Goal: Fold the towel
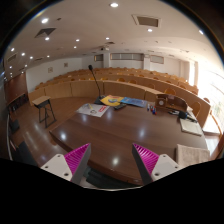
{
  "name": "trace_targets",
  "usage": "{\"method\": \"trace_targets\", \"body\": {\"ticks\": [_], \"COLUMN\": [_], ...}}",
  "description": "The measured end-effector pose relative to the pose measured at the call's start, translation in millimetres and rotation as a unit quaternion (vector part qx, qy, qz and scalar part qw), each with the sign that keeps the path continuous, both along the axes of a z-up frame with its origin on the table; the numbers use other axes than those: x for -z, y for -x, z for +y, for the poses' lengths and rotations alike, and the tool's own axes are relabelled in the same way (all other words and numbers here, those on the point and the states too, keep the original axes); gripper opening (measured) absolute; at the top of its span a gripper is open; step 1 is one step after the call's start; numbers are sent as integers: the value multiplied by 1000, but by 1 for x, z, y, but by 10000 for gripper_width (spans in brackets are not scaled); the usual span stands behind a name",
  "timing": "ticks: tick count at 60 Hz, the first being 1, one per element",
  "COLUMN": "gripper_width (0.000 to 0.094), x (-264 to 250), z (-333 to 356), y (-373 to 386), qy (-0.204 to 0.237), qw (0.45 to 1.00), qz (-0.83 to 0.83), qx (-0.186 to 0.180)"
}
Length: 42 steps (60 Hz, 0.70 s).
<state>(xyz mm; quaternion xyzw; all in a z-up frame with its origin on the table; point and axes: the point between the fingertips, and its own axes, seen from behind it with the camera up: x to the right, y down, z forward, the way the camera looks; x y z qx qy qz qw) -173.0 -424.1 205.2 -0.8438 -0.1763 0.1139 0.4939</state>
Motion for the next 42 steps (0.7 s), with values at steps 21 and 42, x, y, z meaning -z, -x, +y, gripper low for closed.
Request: {"method": "trace_targets", "body": {"ticks": [21, 42], "gripper_width": [854, 852], "x": [95, 156], "z": [13, 109], "y": [-107, -320], "qy": [63, 53], "qw": [997, 972], "qz": [-16, -57], "qx": [40, 222]}}
